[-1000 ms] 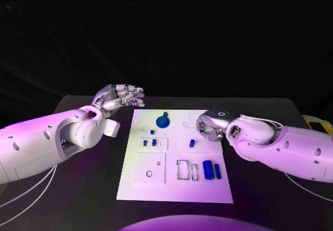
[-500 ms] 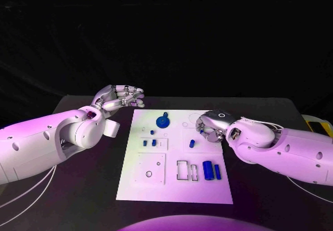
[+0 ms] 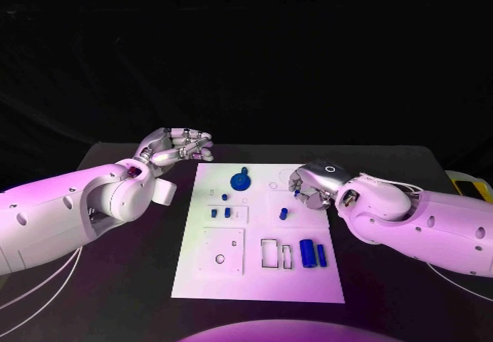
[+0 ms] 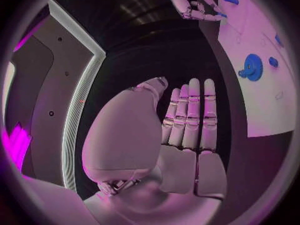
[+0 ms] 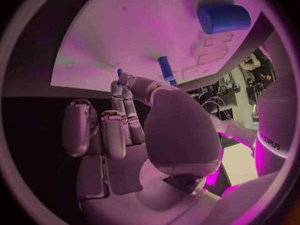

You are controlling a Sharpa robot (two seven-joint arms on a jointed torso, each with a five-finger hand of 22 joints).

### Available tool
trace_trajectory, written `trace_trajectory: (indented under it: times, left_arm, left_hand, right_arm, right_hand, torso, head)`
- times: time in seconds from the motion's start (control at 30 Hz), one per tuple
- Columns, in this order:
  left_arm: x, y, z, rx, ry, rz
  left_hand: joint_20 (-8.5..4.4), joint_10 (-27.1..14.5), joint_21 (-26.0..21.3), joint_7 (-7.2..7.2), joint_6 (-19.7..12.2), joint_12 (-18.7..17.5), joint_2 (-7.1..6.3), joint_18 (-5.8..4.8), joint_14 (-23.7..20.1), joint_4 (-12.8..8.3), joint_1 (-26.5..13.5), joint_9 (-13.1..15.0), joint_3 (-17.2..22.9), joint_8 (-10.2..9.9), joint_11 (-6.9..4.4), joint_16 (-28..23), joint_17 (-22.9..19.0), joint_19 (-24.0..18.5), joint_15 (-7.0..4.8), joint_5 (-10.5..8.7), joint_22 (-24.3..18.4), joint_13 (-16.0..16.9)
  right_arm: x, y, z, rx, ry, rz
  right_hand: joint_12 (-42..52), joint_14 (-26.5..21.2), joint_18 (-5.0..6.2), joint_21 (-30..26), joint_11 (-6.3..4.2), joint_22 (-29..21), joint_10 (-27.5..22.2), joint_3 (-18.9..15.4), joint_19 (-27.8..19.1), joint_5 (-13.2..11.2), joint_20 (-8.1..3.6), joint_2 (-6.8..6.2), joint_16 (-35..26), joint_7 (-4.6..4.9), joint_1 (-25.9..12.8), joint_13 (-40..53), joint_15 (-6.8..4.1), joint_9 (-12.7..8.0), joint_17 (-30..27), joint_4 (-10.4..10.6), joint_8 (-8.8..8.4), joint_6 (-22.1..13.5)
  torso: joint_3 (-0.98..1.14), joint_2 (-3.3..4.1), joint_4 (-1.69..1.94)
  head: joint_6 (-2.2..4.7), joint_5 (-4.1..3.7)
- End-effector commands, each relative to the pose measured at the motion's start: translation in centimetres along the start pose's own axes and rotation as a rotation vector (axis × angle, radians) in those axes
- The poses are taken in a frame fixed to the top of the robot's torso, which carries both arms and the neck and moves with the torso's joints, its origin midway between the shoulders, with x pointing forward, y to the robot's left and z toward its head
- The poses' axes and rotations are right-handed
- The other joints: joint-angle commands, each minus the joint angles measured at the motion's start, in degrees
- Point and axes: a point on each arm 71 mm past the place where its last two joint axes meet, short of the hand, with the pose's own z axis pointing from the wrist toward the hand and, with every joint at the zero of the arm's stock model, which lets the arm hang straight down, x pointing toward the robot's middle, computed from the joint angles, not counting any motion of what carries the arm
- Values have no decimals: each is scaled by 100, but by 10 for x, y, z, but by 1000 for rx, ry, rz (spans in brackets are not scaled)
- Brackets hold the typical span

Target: Assemble the parts on the task board

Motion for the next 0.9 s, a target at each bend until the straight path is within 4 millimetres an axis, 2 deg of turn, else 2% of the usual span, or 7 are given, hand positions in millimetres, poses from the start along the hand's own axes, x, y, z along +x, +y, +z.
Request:
trace_trajectory:
  times: [0.03, 0.27, 0.43, 0.57, 0.7, 0.8, 0.9]
  left_arm:
    - [1, -1, 0, 2, 15, -4]
    - [1, 0, 0, -2, 15, -6]
    - [2, 0, 1, -2, 15, -10]
    - [3, 1, 2, -3, 14, -15]
    - [3, 1, 2, -3, 13, -19]
    - [5, 2, 3, -7, 13, -23]
    - [6, 3, 4, -12, 12, -28]
  left_hand:
    - [-11, -63, -36, 45, 8, -25, 13, 55, 4, -29, 54, -9, -5, -34, 3, -38, 11, 38, 46, 37, -7, -9]
    - [-8, -82, -45, 56, -5, -36, 11, 54, 5, -27, 53, -12, -7, -43, 12, -52, 18, 40, 52, 36, -12, -11]
    - [-7, -91, -49, 62, -12, -41, 11, 54, 6, -26, 52, -14, -8, -48, 17, -59, 22, 41, 55, 36, -15, -11]
    - [-7, -95, -52, 64, -15, -43, 13, 54, 7, -26, 53, -15, -7, -51, 19, -63, 24, 42, 57, 37, -17, -11]
    - [-7, -95, -52, 64, -15, -43, 13, 54, 7, -26, 53, -15, -7, -51, 19, -63, 24, 42, 57, 37, -17, -11]
    - [-7, -97, -53, 65, -16, -44, 15, 54, 8, -26, 53, -15, -6, -51, 20, -65, 26, 43, 57, 37, -18, -11]
    - [-7, -98, -56, 65, -13, -43, 25, 55, 12, -27, 59, -14, -1, -50, 20, -69, 30, 46, 57, 40, -20, -10]
  right_arm:
    - [-8, 0, -1, 4, -38, 4]
    - [-20, 15, -5, -28, -56, 55]
    - [-26, 40, -4, -92, -74, 94]
    - [-28, 70, -1, -169, -85, 129]
    - [-26, 91, 2, -224, -81, 157]
    - [-20, 105, 4, -257, -70, 183]
    - [-11, 117, 6, -283, -55, 207]
  right_hand:
    - [43, 372, -39, 40, -125, 669, 176, 9, 38, 26, 11, 189, 21, 6, 194, 81, -53, 9, 385, -14, 6, 41]
    - [40, 373, -39, 40, -125, 671, 176, 8, 37, 27, 11, 185, 21, 6, 184, 82, -53, 9, 386, -15, 5, 43]
    - [35, 373, -38, 38, -123, 672, 172, 8, 34, 31, 12, 187, 22, 8, 170, 82, -52, 9, 386, -12, 2, 43]
    - [23, 372, -33, 20, -121, 664, 160, 14, 23, 39, 13, 192, 21, 11, 153, 81, -50, 6, 382, -13, -6, 36]
    - [20, 371, -32, 16, -120, 663, 158, 15, 21, 41, 13, 193, 20, 12, 149, 81, -50, 6, 378, -12, -8, 34]
    - [11, 366, -35, 27, -116, 671, 151, 8, 25, 52, 15, 188, 10, 17, 126, 82, -47, 5, 354, -12, -15, 30]
    - [10, 366, -34, 26, -116, 671, 150, 6, 24, 54, 16, 187, 9, 18, 121, 82, -47, 5, 351, -11, -15, 29]
  torso:
    - [-1, 1, -2]
    - [1, -1, -6]
    - [7, 0, -2]
    - [2, -3, 7]
    - [-9, -10, 0]
    - [-8, -12, 5]
    - [-2, 1, 5]
  head:
    - [10, -3]
    - [1, 24]
    - [-14, 91]
    - [-39, 161]
    - [-50, 234]
    - [-69, 260]
    - [-74, 332]
